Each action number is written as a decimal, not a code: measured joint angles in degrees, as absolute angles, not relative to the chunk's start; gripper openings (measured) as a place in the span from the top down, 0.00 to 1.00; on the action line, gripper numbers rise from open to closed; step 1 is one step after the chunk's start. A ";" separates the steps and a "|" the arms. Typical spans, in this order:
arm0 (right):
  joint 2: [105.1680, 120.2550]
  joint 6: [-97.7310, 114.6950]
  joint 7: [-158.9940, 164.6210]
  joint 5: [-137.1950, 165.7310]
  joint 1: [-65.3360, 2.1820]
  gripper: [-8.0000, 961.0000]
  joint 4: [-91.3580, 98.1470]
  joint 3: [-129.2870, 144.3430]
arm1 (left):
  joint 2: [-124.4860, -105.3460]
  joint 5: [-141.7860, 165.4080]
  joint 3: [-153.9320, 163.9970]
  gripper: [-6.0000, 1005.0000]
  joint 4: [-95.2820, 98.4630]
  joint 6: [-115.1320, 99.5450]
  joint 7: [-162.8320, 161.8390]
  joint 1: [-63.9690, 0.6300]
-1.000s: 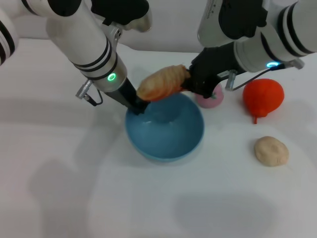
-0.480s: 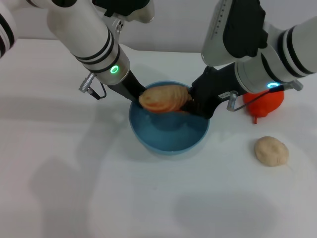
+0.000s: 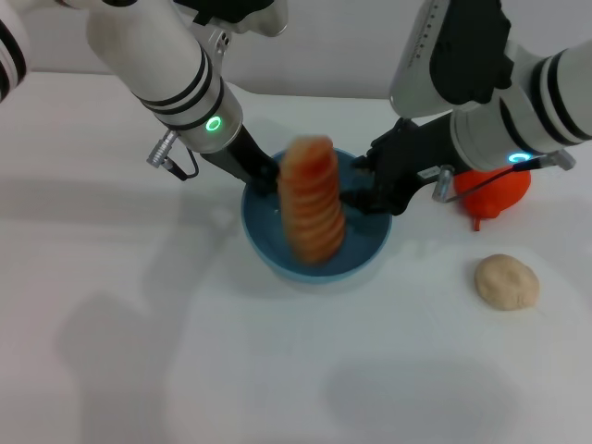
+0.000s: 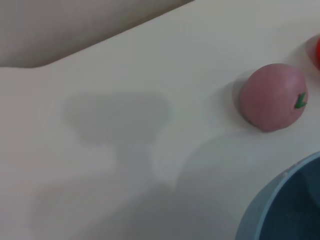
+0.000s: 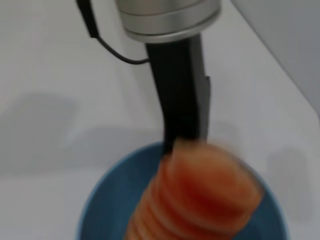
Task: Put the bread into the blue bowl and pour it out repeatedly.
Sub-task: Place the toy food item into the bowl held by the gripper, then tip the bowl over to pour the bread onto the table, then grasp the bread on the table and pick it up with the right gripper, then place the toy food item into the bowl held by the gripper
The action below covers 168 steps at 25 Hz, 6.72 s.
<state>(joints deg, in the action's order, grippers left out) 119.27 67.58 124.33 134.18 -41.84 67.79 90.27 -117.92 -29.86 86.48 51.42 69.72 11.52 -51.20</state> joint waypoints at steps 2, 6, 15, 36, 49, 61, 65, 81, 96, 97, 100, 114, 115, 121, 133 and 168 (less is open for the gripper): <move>119.27 66.93 124.44 134.87 -41.40 0.54 67.95 89.75 | -117.91 -29.70 86.48 0.99 51.42 69.53 11.52 -51.02; 119.39 64.31 124.62 135.14 -39.19 0.54 68.80 86.29 | -117.81 -27.77 86.37 0.99 51.02 68.01 11.25 -50.59; 119.51 56.90 124.19 120.68 -30.69 0.54 67.84 73.13 | -117.88 -25.75 86.80 0.99 50.63 61.92 11.49 -49.82; 118.50 56.86 101.01 75.91 -15.61 0.55 37.41 52.64 | -118.42 -25.77 110.14 0.99 50.93 23.25 13.75 -42.62; 118.78 65.20 94.12 71.62 -15.27 0.55 30.79 48.76 | -118.86 -25.75 118.00 0.99 43.52 3.80 13.71 -43.41; 118.37 70.10 87.42 72.95 -18.19 0.55 31.26 54.90 | -118.68 -26.41 110.29 0.99 43.22 10.38 7.58 -45.42; 118.36 70.14 88.23 78.76 -19.84 0.55 34.34 56.80 | -118.34 -26.46 103.71 0.99 44.48 21.13 6.20 -47.36; 118.35 76.60 129.26 123.98 -33.28 0.55 56.32 70.70 | -117.85 -26.45 83.86 0.99 47.89 59.01 11.31 -51.08; 119.16 74.34 147.98 130.31 -45.52 0.55 48.88 90.42 | -117.75 -26.42 79.56 0.99 48.16 63.68 11.43 -48.27; 119.17 73.81 148.47 129.83 -45.48 0.55 48.54 90.66 | -117.75 -26.43 79.56 0.99 48.16 63.65 11.43 -48.27; 119.19 72.52 148.81 125.22 -45.19 0.55 45.77 91.00 | -117.79 -26.46 79.55 0.99 48.17 63.54 11.53 -48.26; 119.36 69.66 148.97 120.10 -45.99 0.55 39.21 96.77 | -117.95 -26.46 80.05 0.99 48.26 62.83 12.14 -49.13; 119.39 69.05 148.97 119.99 -46.05 0.55 39.08 97.56 | -117.95 -26.46 80.06 0.99 48.26 62.83 12.14 -49.13; 119.48 62.37 148.98 115.08 -47.27 0.55 35.80 104.26 | -117.95 -26.45 80.07 0.99 48.26 62.83 12.14 -49.15; 119.10 55.42 148.50 109.55 -46.91 0.64 35.08 110.60 | -118.02 -26.45 80.07 0.99 48.25 62.85 12.13 -49.06; 118.52 75.39 106.25 97.25 -30.21 0.90 52.47 63.88 | -118.40 -34.47 91.06 0.99 48.27 69.10 13.61 -51.49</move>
<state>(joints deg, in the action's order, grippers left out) 118.52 75.39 106.25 97.25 -30.21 52.47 63.88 -118.40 -34.47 91.06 48.27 69.10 13.61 -51.49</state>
